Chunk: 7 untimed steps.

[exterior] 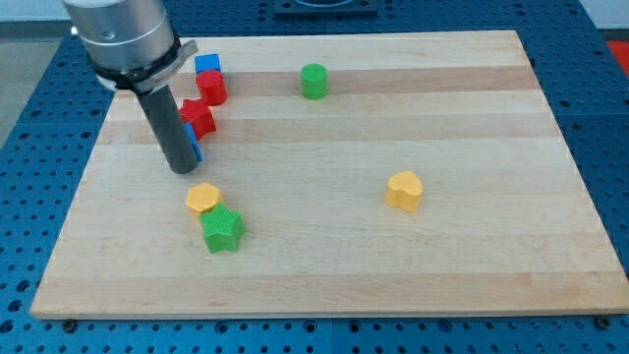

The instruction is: Move the blue triangle beside green star

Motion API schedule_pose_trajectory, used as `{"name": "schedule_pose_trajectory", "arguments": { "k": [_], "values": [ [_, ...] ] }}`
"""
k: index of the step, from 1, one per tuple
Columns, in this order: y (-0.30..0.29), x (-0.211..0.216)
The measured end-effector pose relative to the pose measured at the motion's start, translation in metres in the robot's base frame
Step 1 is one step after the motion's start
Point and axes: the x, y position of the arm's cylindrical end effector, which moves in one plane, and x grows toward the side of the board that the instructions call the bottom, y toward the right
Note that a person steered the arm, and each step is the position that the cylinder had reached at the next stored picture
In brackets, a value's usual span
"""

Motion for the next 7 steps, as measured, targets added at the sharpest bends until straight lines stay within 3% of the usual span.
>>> {"name": "schedule_pose_trajectory", "arguments": {
  "k": [2,4,6,7],
  "values": [
    [-0.041,-0.006],
    [0.008,-0.012],
    [-0.009,-0.056],
    [-0.019,-0.038]
  ]
}}
